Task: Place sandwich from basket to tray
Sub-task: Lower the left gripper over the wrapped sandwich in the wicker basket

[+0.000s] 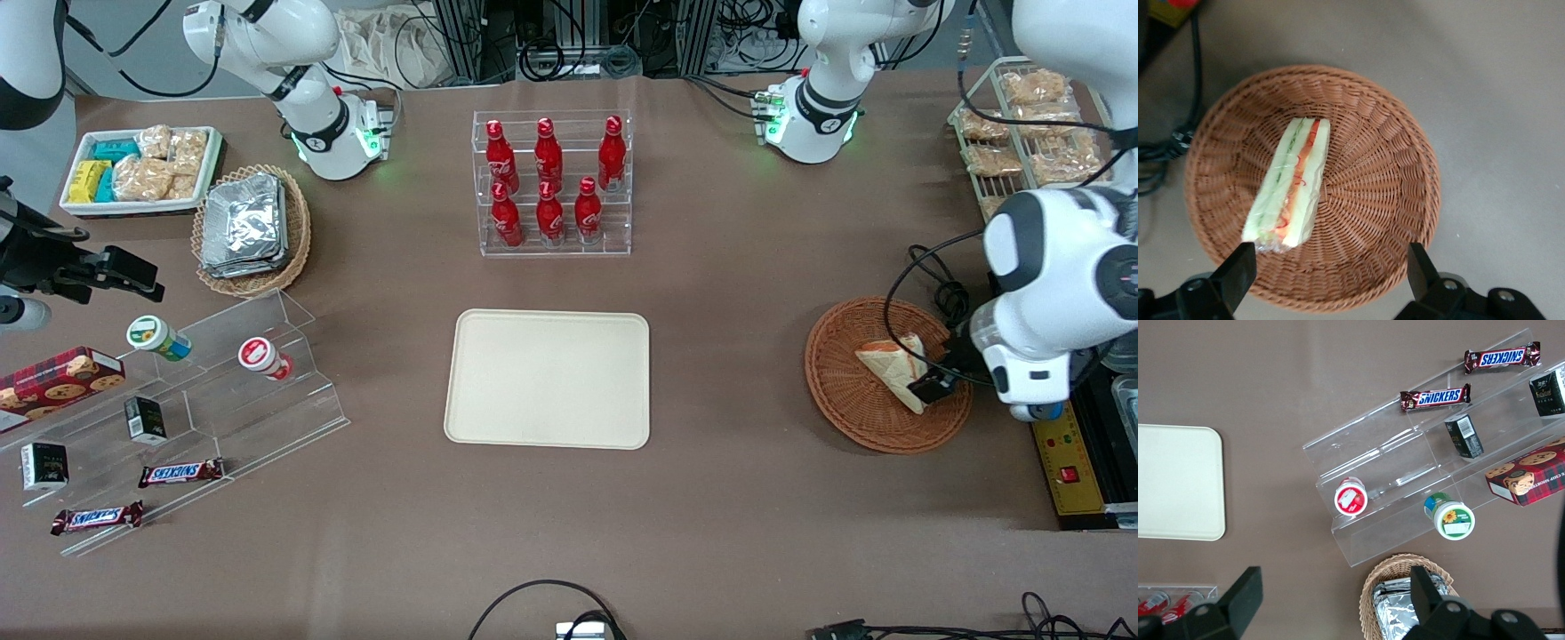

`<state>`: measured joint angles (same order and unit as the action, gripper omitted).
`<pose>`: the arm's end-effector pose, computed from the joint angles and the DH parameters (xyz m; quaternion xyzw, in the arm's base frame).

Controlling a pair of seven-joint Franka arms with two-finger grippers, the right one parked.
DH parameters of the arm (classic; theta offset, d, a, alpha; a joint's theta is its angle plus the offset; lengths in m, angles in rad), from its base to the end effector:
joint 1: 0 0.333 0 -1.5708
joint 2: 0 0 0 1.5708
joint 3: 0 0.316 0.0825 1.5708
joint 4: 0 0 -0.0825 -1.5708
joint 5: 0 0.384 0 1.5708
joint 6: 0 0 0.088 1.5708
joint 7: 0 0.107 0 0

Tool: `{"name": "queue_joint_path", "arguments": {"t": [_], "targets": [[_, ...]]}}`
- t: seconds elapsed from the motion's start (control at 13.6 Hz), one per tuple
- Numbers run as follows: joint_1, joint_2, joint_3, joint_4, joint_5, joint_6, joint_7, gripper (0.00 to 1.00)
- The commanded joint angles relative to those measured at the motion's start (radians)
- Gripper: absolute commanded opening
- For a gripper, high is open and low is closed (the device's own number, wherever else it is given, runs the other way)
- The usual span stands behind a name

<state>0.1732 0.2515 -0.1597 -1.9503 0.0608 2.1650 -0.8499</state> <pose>0.6011 0.0142 0.3502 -0.9144 -0.4044 0.0130 0.0113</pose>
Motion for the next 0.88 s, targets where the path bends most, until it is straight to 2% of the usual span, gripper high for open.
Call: {"name": "queue_joint_path", "arguments": {"t": [0.0, 0.29, 0.59, 0.81], "targets": [[0.034, -0.026, -0.007, -0.132, -0.006, 0.131, -0.038, 1.0], [0.091, -0.003, -0.007, -0.194, 0.002, 0.194, -0.026, 1.0], [0.094, 0.022, -0.007, -0.243, 0.007, 0.269, -0.021, 1.0], [0.091, 0.026, -0.011, -0.245, 0.008, 0.254, 0.011, 1.0]]}}
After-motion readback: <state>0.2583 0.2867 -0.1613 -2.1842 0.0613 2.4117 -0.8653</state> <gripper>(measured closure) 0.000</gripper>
